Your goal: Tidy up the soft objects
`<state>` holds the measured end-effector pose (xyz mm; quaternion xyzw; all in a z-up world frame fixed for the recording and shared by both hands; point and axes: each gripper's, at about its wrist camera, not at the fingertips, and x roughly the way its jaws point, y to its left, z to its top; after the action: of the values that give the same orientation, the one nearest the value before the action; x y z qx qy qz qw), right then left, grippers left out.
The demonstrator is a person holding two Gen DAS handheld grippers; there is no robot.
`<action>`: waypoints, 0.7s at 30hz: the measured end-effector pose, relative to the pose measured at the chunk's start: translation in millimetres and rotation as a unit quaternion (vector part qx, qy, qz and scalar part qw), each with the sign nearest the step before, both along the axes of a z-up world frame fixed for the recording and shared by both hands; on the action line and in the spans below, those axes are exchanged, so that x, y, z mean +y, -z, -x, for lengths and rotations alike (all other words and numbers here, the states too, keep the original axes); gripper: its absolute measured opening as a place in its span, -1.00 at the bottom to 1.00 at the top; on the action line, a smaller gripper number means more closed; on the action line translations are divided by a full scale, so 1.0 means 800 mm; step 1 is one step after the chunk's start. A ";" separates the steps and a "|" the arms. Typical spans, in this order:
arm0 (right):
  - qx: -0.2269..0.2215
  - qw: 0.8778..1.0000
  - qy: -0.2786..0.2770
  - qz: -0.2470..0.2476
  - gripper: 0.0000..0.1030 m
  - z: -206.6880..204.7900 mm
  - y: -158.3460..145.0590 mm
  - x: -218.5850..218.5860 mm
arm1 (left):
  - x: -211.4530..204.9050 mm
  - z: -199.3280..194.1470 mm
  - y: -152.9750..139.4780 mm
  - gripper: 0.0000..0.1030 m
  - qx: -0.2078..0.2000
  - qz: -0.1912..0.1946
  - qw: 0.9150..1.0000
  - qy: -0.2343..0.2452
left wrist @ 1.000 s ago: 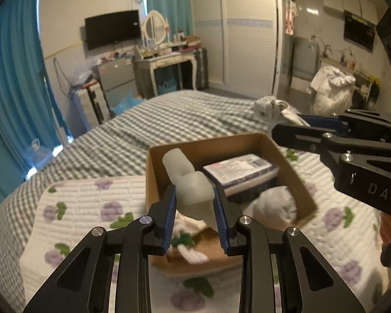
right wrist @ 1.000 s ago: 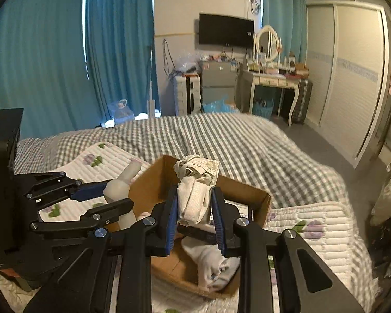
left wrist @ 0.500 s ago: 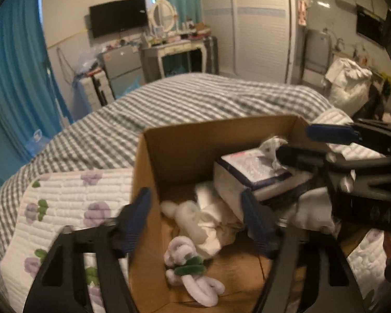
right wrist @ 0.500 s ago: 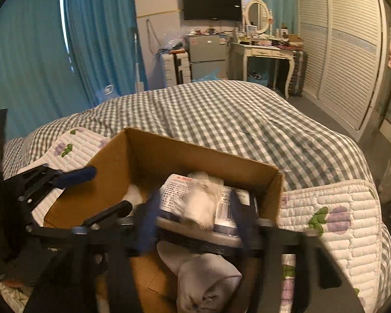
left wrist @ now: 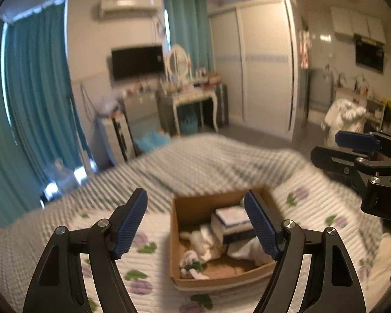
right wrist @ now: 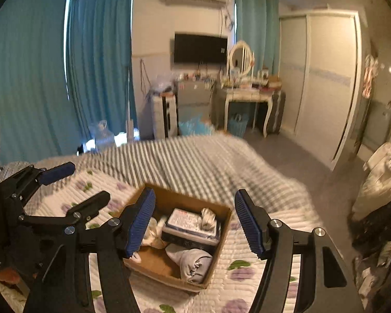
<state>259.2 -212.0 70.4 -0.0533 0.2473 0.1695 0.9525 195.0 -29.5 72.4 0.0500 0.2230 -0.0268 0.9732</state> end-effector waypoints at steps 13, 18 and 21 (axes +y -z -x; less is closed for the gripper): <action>-0.137 0.990 0.026 -0.020 1.00 0.216 -0.149 -0.027 | 0.021 0.196 -0.143 0.85 -0.170 0.030 0.985 -0.026; -0.153 0.987 0.039 -0.032 1.00 0.255 -0.137 -0.037 | 0.025 0.211 -0.127 0.85 -0.184 0.018 0.981 -0.051; -0.146 0.987 0.047 -0.041 1.00 0.259 -0.111 -0.038 | 0.031 0.203 -0.103 0.85 -0.180 0.020 0.981 -0.066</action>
<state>51.8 -242.7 159.3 -0.0266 0.1009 0.1248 0.9867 32.3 -4.8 154.8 0.0193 0.0468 0.0426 0.9978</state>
